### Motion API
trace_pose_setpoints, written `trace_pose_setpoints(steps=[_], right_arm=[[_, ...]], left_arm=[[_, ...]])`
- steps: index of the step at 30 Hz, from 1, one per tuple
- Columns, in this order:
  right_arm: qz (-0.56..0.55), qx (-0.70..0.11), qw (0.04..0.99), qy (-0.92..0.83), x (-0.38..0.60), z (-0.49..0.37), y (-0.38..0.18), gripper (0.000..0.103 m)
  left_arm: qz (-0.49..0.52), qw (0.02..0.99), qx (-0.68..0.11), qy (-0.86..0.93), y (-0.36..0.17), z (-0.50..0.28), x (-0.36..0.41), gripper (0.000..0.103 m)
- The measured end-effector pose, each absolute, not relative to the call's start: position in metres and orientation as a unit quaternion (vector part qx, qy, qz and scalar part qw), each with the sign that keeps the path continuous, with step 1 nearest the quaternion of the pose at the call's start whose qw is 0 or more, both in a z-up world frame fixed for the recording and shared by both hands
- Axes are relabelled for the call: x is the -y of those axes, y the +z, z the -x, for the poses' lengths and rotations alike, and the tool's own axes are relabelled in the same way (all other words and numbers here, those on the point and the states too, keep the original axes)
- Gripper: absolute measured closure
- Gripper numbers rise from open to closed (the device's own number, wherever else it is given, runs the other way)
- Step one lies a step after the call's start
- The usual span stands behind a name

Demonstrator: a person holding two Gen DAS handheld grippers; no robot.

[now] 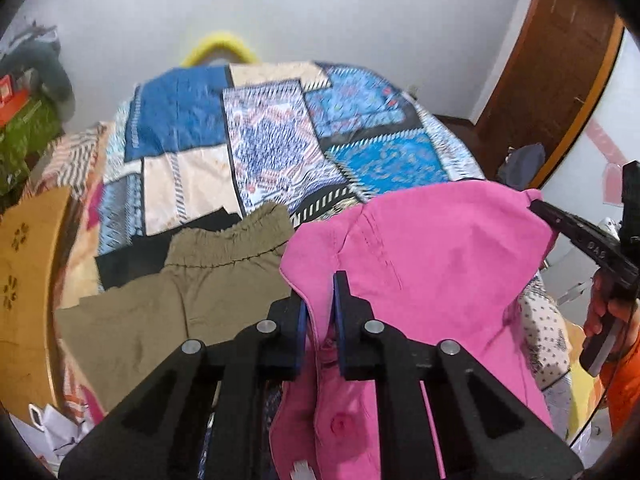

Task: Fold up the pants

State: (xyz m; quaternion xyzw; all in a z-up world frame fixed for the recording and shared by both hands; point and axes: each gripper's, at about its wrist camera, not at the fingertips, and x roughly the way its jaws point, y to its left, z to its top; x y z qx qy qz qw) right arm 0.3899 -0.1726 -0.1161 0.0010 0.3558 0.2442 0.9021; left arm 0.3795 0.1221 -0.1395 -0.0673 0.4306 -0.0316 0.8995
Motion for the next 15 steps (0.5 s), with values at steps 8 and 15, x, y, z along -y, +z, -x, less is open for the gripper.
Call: trace_pose_setpoints(steps=[8, 15], right_arm=[[0.024, -0.313, 0.914, 0.257, 0.188, -0.315, -0.077, 0.098], [0.018, -0.306, 0.916, 0.258, 0.202, -0.269, -0.083, 0.098]], left_arm=[[0.025, 0.914, -0.402, -0.051, -0.106, -0.313, -0.096, 0.091], [0.026, 0.915, -0.397, -0.062, -0.106, -0.265, -0.09, 0.091]])
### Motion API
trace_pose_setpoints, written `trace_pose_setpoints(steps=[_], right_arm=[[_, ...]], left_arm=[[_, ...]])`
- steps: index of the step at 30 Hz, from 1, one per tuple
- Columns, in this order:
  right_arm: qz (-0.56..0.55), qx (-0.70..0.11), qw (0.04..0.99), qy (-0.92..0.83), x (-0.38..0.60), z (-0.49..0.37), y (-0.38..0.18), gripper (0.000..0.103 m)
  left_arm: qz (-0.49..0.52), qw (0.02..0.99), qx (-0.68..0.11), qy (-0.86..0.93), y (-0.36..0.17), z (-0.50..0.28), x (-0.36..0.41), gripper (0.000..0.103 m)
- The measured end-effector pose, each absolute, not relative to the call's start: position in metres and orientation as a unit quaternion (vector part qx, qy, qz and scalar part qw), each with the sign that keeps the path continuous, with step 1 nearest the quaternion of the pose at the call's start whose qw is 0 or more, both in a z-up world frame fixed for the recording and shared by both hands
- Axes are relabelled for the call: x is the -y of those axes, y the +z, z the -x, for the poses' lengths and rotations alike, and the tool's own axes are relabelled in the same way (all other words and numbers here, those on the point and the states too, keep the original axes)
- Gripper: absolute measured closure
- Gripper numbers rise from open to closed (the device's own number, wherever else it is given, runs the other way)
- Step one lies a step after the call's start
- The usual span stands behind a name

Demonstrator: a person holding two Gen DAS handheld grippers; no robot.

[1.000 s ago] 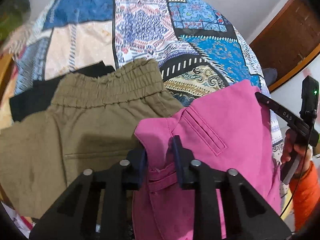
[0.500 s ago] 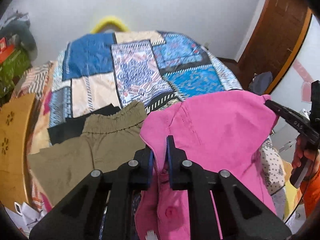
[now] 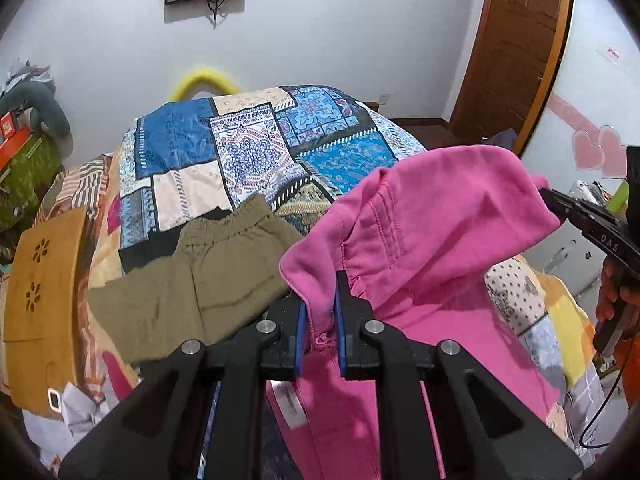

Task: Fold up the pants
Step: 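Lift the pink pants with both tools and fold them over onto themselves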

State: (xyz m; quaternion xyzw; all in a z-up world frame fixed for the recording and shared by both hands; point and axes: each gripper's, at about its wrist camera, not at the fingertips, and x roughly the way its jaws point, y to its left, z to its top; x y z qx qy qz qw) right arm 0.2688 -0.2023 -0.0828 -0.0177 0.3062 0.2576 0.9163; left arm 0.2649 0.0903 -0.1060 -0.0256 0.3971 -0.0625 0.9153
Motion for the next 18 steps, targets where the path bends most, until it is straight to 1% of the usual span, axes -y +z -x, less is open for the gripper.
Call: trace_pose_setpoints(steps=[10, 17, 18], right_arm=[[-0.024, -0.328, 0.907, 0.264, 0.229, -0.221, -0.106, 0.098], [-0.004, -0.347, 0.902, 0.256, 0.242, -0.191, -0.116, 0.098], [-0.003, -0.348, 0.903, 0.253, 0.244, -0.186, -0.118, 0.098]], left_arm=[[0.019, 0.909, -0.406, -0.088, -0.126, -0.205, -0.077, 0.091], [-0.014, 0.902, -0.421, -0.096, -0.143, -0.168, -0.067, 0.085], [-0.015, 0.901, -0.423, -0.096, -0.144, -0.165, -0.067, 0.083]])
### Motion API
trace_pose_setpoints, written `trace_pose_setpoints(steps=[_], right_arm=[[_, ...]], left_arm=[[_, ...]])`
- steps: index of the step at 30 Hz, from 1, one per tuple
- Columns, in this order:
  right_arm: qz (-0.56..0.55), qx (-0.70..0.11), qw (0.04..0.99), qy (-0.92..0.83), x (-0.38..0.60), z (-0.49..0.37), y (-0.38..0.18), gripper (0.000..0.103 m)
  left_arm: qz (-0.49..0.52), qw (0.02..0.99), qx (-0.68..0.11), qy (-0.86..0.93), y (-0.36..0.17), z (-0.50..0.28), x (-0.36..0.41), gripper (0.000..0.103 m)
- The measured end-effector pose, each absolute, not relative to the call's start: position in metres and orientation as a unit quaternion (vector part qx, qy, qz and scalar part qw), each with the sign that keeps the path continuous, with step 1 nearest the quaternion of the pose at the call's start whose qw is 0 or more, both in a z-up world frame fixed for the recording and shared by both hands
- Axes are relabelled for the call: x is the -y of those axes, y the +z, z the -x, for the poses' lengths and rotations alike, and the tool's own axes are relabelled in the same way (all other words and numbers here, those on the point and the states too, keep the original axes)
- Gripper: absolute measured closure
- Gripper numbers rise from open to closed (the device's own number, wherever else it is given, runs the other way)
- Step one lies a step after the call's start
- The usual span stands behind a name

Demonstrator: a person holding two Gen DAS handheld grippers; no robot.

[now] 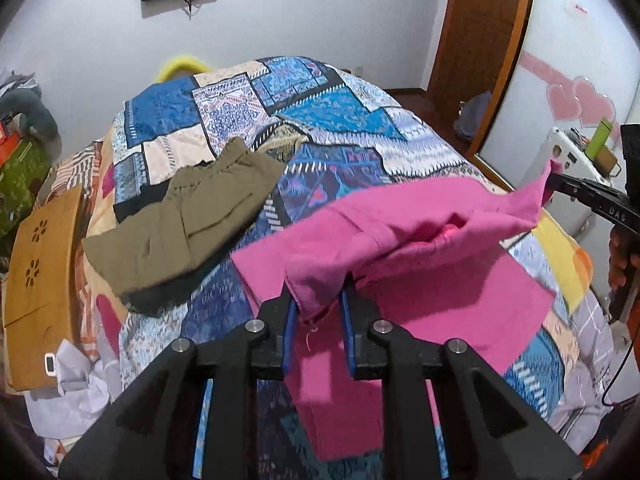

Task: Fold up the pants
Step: 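Lift the pink pants with both tools and fold them over onto themselves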

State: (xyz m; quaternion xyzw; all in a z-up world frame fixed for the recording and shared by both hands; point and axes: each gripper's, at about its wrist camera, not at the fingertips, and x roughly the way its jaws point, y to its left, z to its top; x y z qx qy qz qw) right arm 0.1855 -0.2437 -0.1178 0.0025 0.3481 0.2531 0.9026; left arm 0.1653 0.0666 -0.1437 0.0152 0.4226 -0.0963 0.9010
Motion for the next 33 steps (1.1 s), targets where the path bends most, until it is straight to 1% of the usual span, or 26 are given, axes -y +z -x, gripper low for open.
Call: trace_pose_setpoints(steps=[2, 4, 7, 8, 9, 11, 13, 16, 18, 19, 22, 23, 24, 27, 30, 33], right_arm=[[0.005, -0.355, 0.901, 0.248, 0.247, -0.179, -0.121, 0.097], [0.009, -0.362, 0.9, 0.244, 0.248, -0.17, -0.126, 0.095], [0.017, -0.367, 0.9, 0.233, 0.25, -0.159, -0.13, 0.089], [0.017, -0.366, 0.901, 0.23, 0.252, -0.154, -0.131, 0.083], [0.016, -0.366, 0.902, 0.227, 0.254, -0.149, -0.132, 0.076], [0.014, -0.364, 0.904, 0.221, 0.257, -0.142, -0.133, 0.066], [0.02, -0.36, 0.908, 0.214, 0.259, -0.135, -0.134, 0.063], [0.036, -0.357, 0.909, 0.21, 0.257, -0.128, -0.132, 0.058], [0.04, -0.354, 0.909, 0.218, 0.253, -0.126, -0.13, 0.052], [0.041, -0.354, 0.907, 0.223, 0.25, -0.125, -0.129, 0.05], [0.048, -0.351, 0.904, 0.241, 0.238, -0.122, -0.128, 0.04], [0.051, -0.351, 0.902, 0.245, 0.233, -0.122, -0.128, 0.032], [0.055, -0.35, 0.901, 0.248, 0.228, -0.122, -0.129, 0.028], [0.067, -0.353, 0.895, 0.265, 0.211, -0.121, -0.136, 0.027], [0.081, -0.369, 0.881, 0.285, 0.195, -0.119, -0.149, 0.027], [0.104, -0.386, 0.866, 0.302, 0.179, -0.119, -0.163, 0.027]], left_arm=[[-0.019, 0.899, -0.427, -0.094, -0.145, -0.159, -0.067, 0.078], [-0.019, 0.9, -0.426, -0.093, -0.145, -0.152, -0.069, 0.075], [-0.016, 0.902, -0.422, -0.084, -0.144, -0.141, -0.074, 0.068], [-0.015, 0.903, -0.422, -0.081, -0.144, -0.139, -0.076, 0.065], [-0.017, 0.904, -0.421, -0.075, -0.144, -0.136, -0.077, 0.064], [-0.024, 0.904, -0.422, -0.067, -0.144, -0.134, -0.078, 0.064], [-0.032, 0.904, -0.421, -0.058, -0.144, -0.131, -0.078, 0.063], [-0.045, 0.909, -0.412, -0.04, -0.138, -0.127, -0.076, 0.056], [-0.045, 0.917, -0.395, -0.032, -0.129, -0.124, -0.075, 0.048], [-0.047, 0.919, -0.39, -0.029, -0.125, -0.122, -0.075, 0.046], [-0.051, 0.924, -0.377, -0.033, -0.117, -0.12, -0.071, 0.037], [-0.054, 0.925, -0.375, -0.039, -0.116, -0.119, -0.067, 0.031], [-0.057, 0.923, -0.377, -0.045, -0.117, -0.119, -0.063, 0.028], [-0.071, 0.913, -0.396, -0.064, -0.127, -0.122, -0.048, 0.025], [-0.079, 0.89, -0.438, -0.095, -0.149, -0.127, -0.029, 0.024], [-0.096, 0.876, -0.46, -0.108, -0.166, -0.127, -0.014, 0.024]])
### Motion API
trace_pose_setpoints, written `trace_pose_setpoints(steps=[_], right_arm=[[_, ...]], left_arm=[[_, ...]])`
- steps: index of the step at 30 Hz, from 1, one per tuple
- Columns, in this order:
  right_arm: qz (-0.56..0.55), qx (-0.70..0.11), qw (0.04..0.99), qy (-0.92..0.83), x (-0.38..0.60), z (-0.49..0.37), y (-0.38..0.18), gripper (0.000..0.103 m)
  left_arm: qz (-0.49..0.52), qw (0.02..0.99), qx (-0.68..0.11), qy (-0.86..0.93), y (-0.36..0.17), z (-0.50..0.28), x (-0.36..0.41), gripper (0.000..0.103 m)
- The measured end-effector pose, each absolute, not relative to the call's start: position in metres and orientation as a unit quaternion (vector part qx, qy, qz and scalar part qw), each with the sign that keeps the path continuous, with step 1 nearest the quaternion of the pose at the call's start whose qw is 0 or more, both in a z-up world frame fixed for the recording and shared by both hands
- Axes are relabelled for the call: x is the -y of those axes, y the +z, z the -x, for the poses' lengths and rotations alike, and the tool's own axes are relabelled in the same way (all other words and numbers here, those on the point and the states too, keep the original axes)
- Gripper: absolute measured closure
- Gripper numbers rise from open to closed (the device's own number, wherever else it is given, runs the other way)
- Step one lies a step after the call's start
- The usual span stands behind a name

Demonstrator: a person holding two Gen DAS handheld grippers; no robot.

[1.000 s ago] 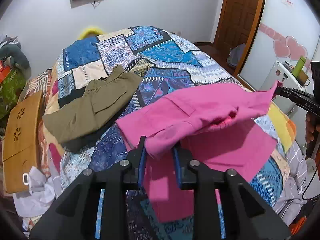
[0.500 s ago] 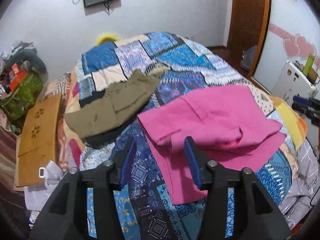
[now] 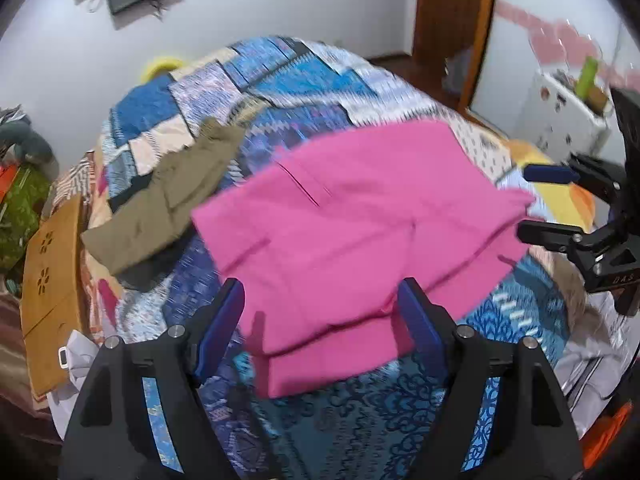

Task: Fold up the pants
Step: 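Lift the pink pants with both tools and fold them over onto themselves, then lower the folded pink pants onto the quilt and open both tools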

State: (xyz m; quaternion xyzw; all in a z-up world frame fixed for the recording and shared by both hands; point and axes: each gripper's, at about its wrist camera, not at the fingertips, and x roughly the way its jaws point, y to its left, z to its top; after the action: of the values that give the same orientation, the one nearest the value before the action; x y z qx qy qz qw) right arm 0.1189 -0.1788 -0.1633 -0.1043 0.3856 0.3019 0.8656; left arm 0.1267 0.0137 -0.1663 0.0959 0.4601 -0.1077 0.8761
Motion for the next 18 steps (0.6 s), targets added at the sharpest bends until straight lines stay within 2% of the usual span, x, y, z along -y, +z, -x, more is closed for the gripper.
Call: trace_pose_setpoints(steps=[8, 10, 14, 17, 18], right_arm=[[0.134, -0.412, 0.842, 0.322, 0.154, -0.127, -0.187, 0.031], [0.13, -0.411, 0.84, 0.33, 0.151, -0.129, -0.189, 0.04], [0.117, -0.417, 0.834, 0.343, 0.144, -0.135, -0.186, 0.076], [0.105, -0.416, 0.834, 0.347, 0.143, -0.139, -0.184, 0.09], [0.101, -0.415, 0.835, 0.347, 0.142, -0.14, -0.183, 0.094]], left_arm=[[-0.125, 0.86, -0.478, -0.125, -0.188, -0.122, 0.002, 0.023], [-0.127, 0.858, -0.482, -0.124, -0.192, -0.126, 0.006, 0.022], [-0.125, 0.859, -0.479, -0.126, -0.195, -0.134, 0.012, 0.02], [-0.125, 0.865, -0.47, -0.124, -0.194, -0.137, 0.013, 0.021], [-0.126, 0.869, -0.463, -0.121, -0.193, -0.137, 0.012, 0.027]])
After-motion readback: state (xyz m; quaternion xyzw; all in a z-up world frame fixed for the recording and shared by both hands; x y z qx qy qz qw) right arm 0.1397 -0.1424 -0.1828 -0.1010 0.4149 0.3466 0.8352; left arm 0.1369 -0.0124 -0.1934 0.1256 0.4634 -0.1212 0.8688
